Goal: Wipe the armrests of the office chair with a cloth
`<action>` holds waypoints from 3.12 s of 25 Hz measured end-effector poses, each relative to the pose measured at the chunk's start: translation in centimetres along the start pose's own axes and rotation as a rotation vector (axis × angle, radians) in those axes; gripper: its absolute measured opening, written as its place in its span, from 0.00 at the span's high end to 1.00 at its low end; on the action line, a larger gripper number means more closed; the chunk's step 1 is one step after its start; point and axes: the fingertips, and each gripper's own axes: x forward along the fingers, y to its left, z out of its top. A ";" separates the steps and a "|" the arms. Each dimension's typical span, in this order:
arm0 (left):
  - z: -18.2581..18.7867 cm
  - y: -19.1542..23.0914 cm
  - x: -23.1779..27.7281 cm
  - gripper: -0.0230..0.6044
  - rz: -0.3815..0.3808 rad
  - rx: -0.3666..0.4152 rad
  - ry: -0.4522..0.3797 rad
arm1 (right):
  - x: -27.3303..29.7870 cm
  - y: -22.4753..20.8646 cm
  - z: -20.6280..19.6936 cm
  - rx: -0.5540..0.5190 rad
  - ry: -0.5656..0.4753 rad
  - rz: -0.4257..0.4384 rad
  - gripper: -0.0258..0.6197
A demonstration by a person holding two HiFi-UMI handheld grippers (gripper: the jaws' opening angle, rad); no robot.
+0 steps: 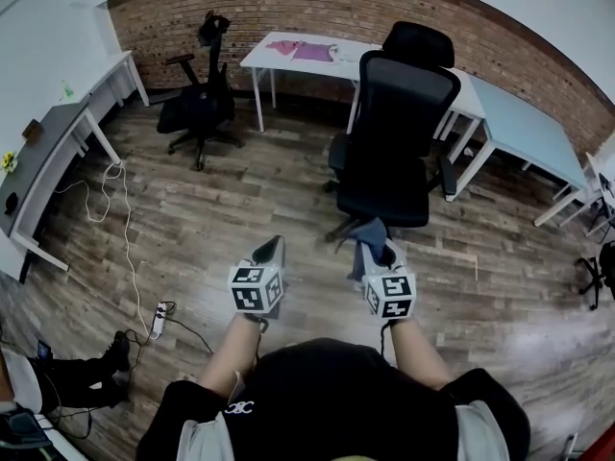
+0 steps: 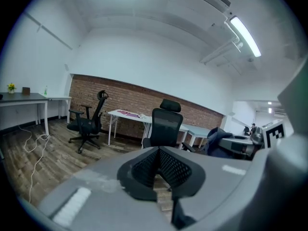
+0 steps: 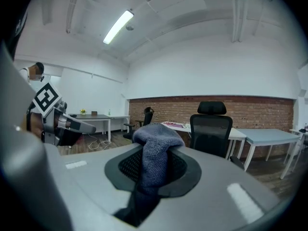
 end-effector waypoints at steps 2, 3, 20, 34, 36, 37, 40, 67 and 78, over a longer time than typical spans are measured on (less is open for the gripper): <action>-0.2 0.8 0.0 0.95 -0.024 0.002 0.013 | 0.4 0.2 -0.1 -0.009 0.012 -0.027 0.86; -0.4 1.2 -0.1 0.95 -0.034 0.004 0.018 | 0.5 0.1 -0.1 -0.011 0.015 -0.043 0.86; -0.4 6.6 6.1 0.95 -0.068 0.007 0.076 | 6.4 -3.1 -2.2 -0.019 0.086 -0.121 0.85; 7.8 7.4 22.3 0.95 -0.030 0.040 0.054 | 21.8 -11.4 0.9 -0.082 0.099 0.014 0.85; 8.7 7.3 24.6 0.95 -0.020 0.042 0.059 | 23.5 -13.0 1.0 -0.081 0.112 0.038 0.85; 9.0 7.2 25.7 0.95 -0.014 0.049 0.065 | 24.3 -13.8 0.9 -0.081 0.119 0.047 0.85; 9.7 7.1 28.4 0.95 0.001 0.080 0.079 | 26.3 -15.6 0.3 -0.079 0.140 0.069 0.85; 12.0 15.6 47.9 0.95 -0.154 0.082 0.242 | 42.9 -17.9 -5.7 -0.025 0.402 0.079 0.85; 13.8 22.3 55.0 0.95 -0.332 0.086 0.353 | 48.5 -16.2 -10.3 0.040 0.638 -0.035 0.85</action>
